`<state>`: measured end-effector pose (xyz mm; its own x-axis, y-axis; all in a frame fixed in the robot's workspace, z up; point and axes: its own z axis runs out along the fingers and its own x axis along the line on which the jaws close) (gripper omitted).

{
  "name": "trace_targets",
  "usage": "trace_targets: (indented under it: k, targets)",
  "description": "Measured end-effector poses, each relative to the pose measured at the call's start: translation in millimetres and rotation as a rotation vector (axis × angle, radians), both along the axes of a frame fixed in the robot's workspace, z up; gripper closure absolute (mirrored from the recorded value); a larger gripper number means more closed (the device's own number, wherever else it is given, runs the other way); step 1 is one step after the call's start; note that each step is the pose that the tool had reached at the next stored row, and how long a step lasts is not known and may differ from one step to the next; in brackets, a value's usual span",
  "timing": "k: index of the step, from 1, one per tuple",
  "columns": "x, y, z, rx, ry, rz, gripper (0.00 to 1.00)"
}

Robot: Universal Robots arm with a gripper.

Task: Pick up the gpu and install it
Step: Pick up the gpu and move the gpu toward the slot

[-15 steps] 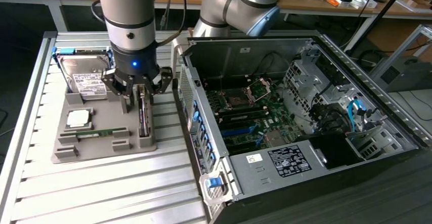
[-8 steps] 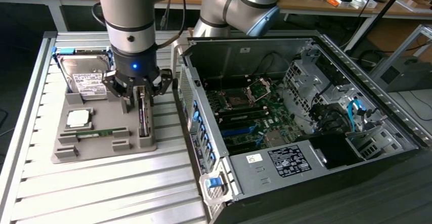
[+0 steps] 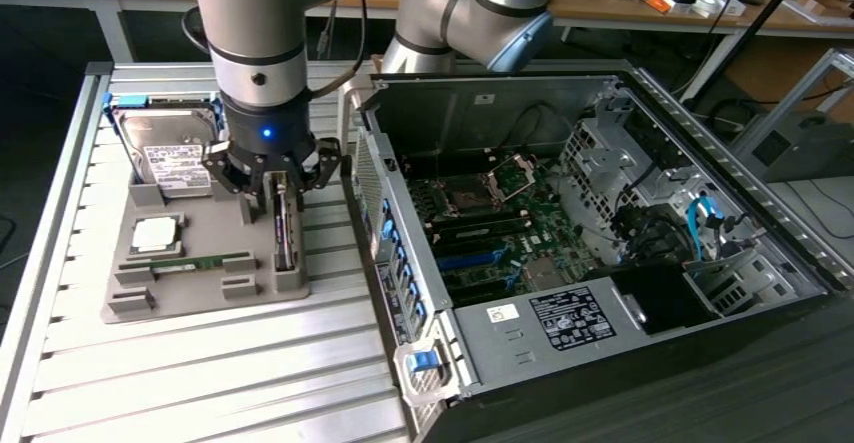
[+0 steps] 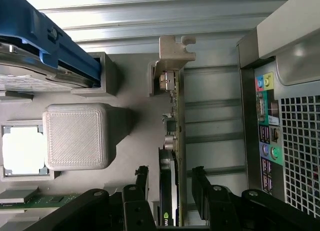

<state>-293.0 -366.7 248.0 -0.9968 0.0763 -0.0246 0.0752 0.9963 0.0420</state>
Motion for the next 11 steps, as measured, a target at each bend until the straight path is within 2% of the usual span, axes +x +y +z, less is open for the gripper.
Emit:
trace_targets:
  k: [6, 9, 11]
  targets:
    - [0.0, 0.0, 0.0, 0.0, 0.0, 0.0, 0.53]
    - [0.0, 0.0, 0.0, 0.0, 0.0001, 0.0, 0.73]
    - [0.0, 0.0, 0.0, 0.0, 0.0, 0.0, 0.73]
